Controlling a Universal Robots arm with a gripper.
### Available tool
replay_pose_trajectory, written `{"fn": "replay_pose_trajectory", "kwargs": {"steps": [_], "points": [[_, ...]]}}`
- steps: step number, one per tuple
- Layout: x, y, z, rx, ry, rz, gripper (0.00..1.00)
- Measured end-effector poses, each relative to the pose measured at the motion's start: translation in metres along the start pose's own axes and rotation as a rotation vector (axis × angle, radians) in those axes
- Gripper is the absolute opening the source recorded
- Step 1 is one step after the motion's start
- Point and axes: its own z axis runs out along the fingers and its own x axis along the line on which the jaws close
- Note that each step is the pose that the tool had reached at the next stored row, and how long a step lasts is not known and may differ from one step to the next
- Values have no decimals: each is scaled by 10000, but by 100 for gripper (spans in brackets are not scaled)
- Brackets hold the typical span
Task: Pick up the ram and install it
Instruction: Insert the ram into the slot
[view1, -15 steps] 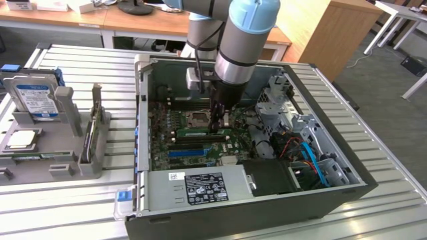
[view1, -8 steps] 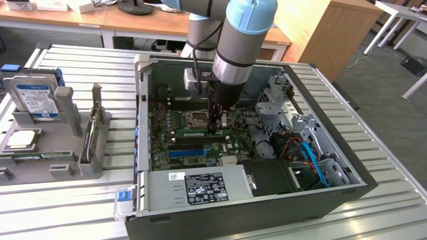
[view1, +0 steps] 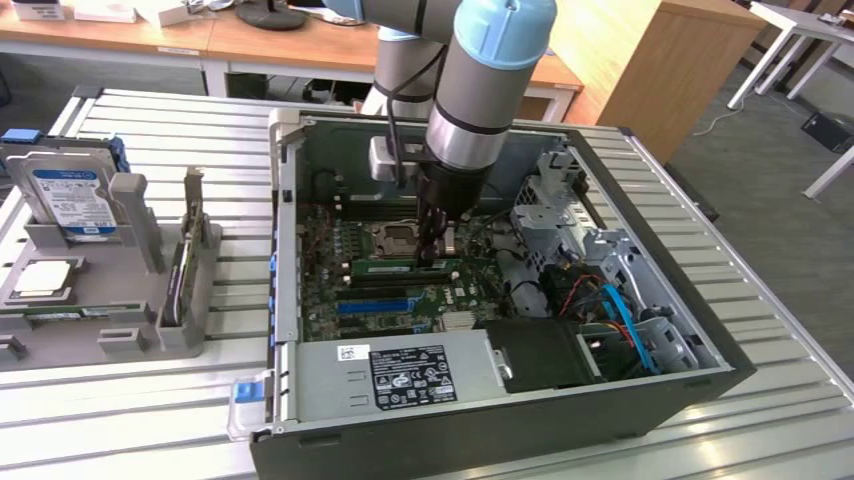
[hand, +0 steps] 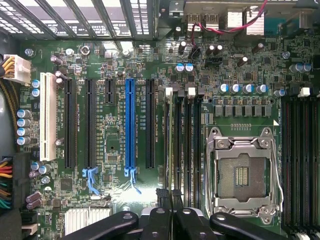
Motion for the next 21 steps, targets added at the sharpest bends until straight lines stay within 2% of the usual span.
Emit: {"fn": "replay_pose_trajectory", "kwargs": {"steps": [21], "points": [[0, -26, 13, 0, 0, 0, 12]]}}
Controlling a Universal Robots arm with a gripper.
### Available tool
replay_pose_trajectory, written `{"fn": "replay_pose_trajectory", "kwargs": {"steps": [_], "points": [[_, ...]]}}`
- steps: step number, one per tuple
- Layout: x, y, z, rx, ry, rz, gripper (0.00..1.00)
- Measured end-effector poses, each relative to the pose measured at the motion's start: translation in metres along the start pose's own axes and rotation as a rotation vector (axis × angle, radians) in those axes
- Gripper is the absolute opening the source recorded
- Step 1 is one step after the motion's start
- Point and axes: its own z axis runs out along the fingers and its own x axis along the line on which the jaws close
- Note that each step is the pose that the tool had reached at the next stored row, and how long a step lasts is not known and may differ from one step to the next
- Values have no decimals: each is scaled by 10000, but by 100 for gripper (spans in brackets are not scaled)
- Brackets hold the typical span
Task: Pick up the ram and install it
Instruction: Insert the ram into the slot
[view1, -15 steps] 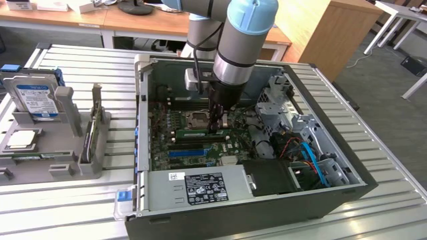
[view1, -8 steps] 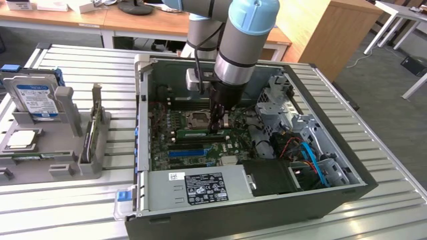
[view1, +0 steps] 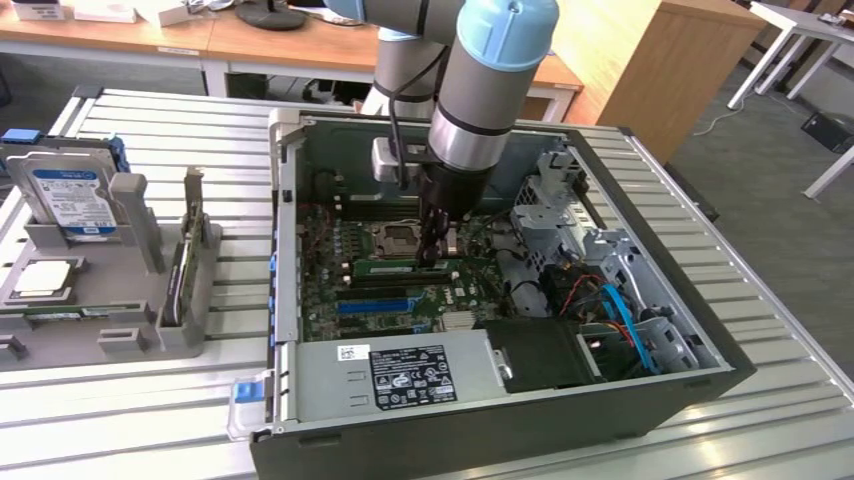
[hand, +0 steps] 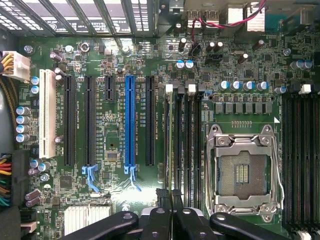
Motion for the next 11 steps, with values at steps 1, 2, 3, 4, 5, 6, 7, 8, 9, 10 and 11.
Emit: {"fn": "replay_pose_trajectory", "kwargs": {"steps": [1, 2, 3, 4, 5, 6, 7, 8, 9, 10, 11], "points": [[0, 0, 0, 1, 0, 0, 12], [0, 0, 2, 0, 0, 0, 12], [0, 0, 5, 2, -3, 0, 12], [0, 0, 7, 1, -2, 0, 12], [0, 0, 9, 0, 1, 0, 12], [0, 0, 9, 0, 1, 0, 12], [0, 0, 9, -1, 2, 0, 12], [0, 0, 11, 0, 1, 0, 12], [0, 0, 13, 0, 0, 0, 12], [0, -1, 16, 1, -2, 0, 12], [0, -1, 20, 2, -3, 0, 12]]}}
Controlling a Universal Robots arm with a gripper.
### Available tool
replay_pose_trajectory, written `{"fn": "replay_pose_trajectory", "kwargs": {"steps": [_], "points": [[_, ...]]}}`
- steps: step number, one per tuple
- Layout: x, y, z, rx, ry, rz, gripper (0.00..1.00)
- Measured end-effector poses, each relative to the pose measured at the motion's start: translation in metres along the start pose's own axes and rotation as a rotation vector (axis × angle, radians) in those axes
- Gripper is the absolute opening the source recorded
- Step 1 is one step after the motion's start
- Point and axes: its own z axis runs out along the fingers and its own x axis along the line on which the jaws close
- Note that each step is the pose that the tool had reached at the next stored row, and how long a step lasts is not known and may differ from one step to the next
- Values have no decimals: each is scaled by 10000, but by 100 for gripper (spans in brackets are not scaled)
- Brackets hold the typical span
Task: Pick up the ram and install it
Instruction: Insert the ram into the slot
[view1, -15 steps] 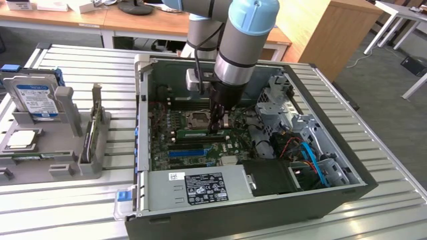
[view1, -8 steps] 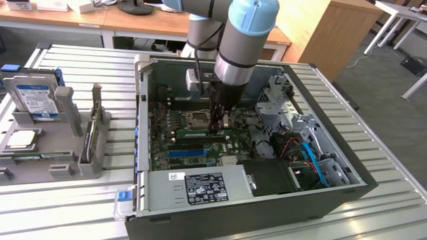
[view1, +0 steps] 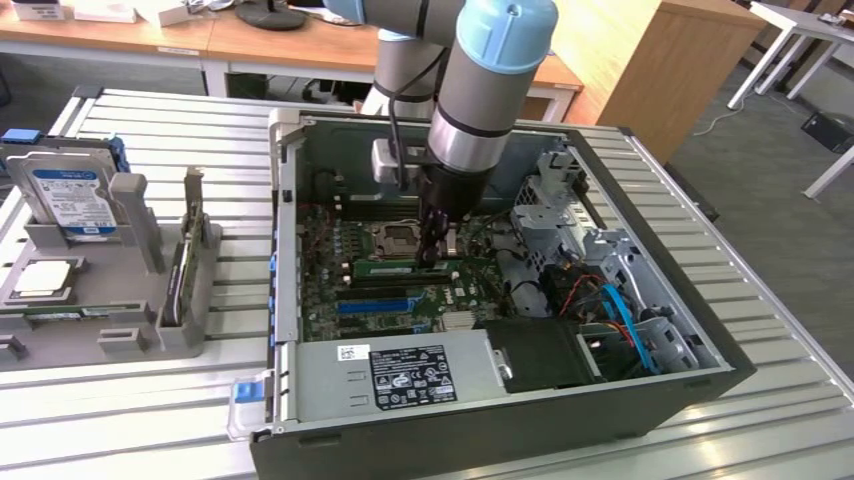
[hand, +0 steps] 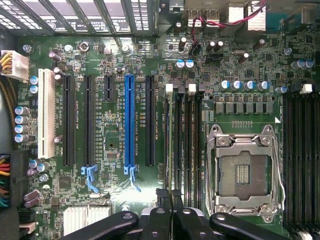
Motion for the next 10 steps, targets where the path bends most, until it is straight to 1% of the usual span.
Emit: {"fn": "replay_pose_trajectory", "kwargs": {"steps": [10], "points": [[-7, 0, 2, -1, 2, -1, 12]]}}
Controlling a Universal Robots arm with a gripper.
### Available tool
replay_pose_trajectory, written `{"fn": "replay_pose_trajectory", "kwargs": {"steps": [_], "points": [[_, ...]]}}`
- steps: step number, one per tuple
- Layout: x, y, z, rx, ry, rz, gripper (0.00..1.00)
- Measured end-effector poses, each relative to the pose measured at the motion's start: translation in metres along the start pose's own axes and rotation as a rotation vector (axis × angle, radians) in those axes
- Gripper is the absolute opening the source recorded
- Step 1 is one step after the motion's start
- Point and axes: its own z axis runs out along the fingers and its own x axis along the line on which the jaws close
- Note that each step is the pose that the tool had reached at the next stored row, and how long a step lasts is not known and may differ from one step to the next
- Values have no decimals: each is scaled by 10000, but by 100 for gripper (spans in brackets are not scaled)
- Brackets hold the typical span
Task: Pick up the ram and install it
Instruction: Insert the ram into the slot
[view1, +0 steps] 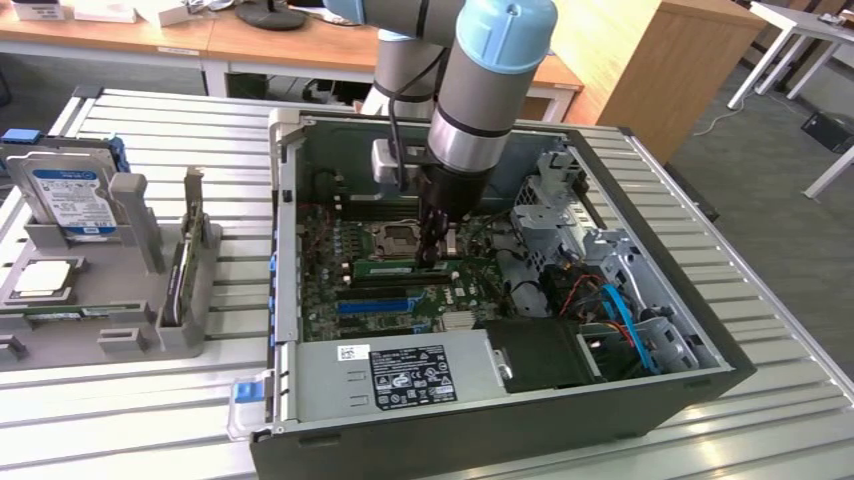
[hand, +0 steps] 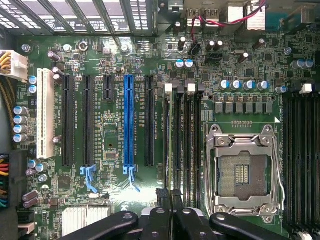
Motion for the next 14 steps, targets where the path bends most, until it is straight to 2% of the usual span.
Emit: {"fn": "replay_pose_trajectory", "kwargs": {"steps": [14], "points": [[0, 1, 3, -1, 2, -15, 12]]}}
